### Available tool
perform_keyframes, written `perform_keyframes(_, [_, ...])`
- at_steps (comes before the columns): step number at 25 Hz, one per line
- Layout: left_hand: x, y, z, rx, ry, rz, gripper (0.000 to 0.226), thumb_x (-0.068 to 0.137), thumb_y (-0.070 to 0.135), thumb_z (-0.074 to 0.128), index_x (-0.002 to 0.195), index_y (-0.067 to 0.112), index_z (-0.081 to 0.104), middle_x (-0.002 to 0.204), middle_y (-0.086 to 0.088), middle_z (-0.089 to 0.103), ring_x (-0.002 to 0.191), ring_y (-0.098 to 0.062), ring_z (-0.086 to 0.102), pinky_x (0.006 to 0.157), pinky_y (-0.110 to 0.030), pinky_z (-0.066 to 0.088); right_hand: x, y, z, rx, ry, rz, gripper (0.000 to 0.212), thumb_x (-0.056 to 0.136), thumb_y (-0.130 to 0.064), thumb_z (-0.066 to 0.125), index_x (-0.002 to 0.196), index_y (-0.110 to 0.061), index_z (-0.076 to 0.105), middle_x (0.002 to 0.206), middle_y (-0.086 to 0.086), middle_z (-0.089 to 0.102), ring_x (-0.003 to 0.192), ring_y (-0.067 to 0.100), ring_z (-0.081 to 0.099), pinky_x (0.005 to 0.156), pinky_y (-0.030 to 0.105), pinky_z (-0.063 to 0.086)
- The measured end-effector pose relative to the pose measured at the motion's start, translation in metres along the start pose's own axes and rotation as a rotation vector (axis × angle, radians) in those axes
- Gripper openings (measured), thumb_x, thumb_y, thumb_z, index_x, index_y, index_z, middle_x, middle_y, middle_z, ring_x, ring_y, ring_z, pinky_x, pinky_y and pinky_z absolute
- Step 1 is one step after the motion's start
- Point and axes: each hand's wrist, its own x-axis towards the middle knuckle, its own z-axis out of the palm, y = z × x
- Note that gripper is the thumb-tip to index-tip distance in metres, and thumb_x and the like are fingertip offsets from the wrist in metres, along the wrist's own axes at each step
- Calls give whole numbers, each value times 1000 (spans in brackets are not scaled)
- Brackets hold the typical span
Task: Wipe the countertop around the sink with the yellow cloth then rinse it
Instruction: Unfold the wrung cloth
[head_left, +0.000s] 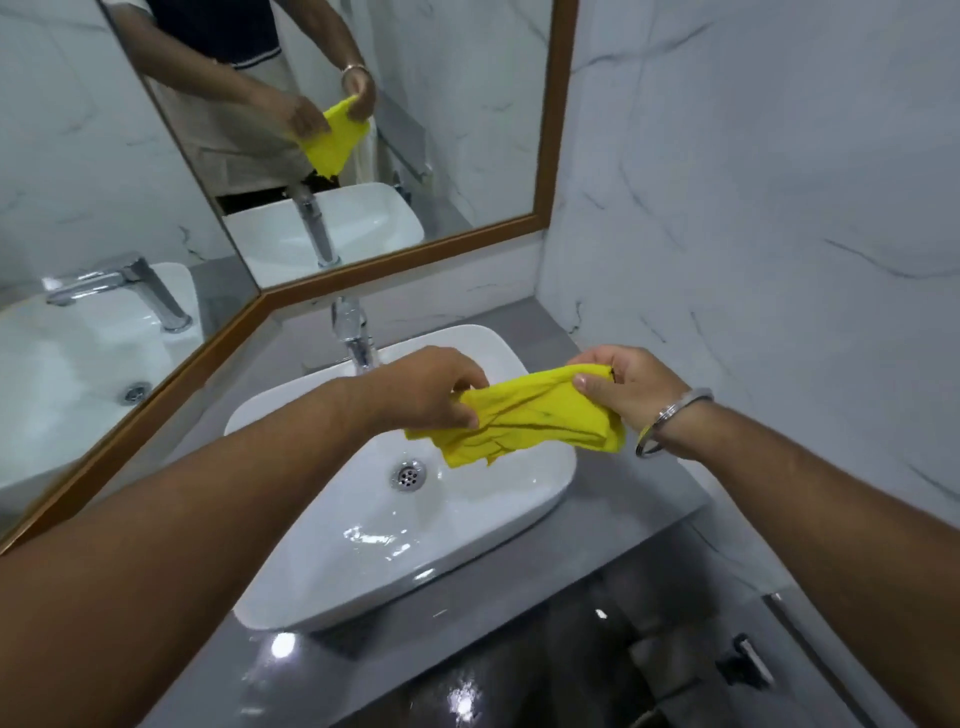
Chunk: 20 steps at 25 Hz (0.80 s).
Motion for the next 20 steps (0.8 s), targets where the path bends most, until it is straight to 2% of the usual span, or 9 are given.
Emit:
perform_keyframes(2, [16,25,2,75,-69,53,14,79,34,72,83,23,65,83,1,62,83,-23,58,73,-33,46,-26,14,-22,86,21,23,14,86,-11,65,92,-22,63,89,9,67,79,20,62,73,35,52])
perform_keyframes(4, [32,41,4,-75,-106,75,21,80,39,69,72,26,55,74,6,57,74,-17,55,66,-31,44,-57,30,-45,140,90,74,15,85,-8,64,95,-19,63,86,7,68,73,12,64,65,29,51])
perform_keyframes(7, [49,69,11,-410,-105,99,22,77,36,77,76,21,60,68,7,59,61,-5,53,58,-21,42,-108,49,-71,123,212,194,20,86,-7,63,105,-7,64,76,2,66,58,0,61,50,19,49])
perform_keyframes(9, [60,91,24,-706,-103,58,22,77,18,80,77,6,62,64,1,56,57,-6,52,54,-18,43,-136,61,-84,125,310,282,18,86,-10,64,104,-8,64,75,7,66,59,10,62,50,25,52])
perform_keyframes(11, [75,110,41,-837,-136,69,19,76,16,81,73,9,63,64,-2,52,57,-9,47,52,-20,39,-167,69,-89,129,377,358,9,87,-12,63,95,-16,63,77,16,63,64,24,59,56,36,53])
perform_keyframes(13, [87,135,61,-960,-209,127,11,81,21,75,76,18,66,71,-6,56,66,-14,51,60,-26,44,-201,78,-86,151,474,437,6,88,-12,61,91,-18,62,75,17,61,61,23,57,53,36,52])
perform_keyframes(15, [95,167,83,-1150,-301,115,6,89,20,67,94,16,67,89,-12,66,81,-22,62,76,-38,55,-239,82,-82,181,579,532,6,90,-14,59,92,-19,61,68,9,58,48,10,54,41,23,48])
perform_keyframes(16, [96,188,95,-1200,-347,95,10,92,20,63,100,13,66,94,-11,69,83,-22,66,76,-40,58,-260,85,-80,216,646,581,6,90,-15,58,93,-19,61,66,6,57,44,5,53,38,20,44])
perform_keyframes(20, [93,278,145,-1185,-432,121,16,95,21,59,104,9,63,83,-6,68,68,-16,66,52,-28,54,-349,107,-81,232,868,732,9,89,-15,61,97,-16,65,66,8,54,40,8,48,35,16,39])
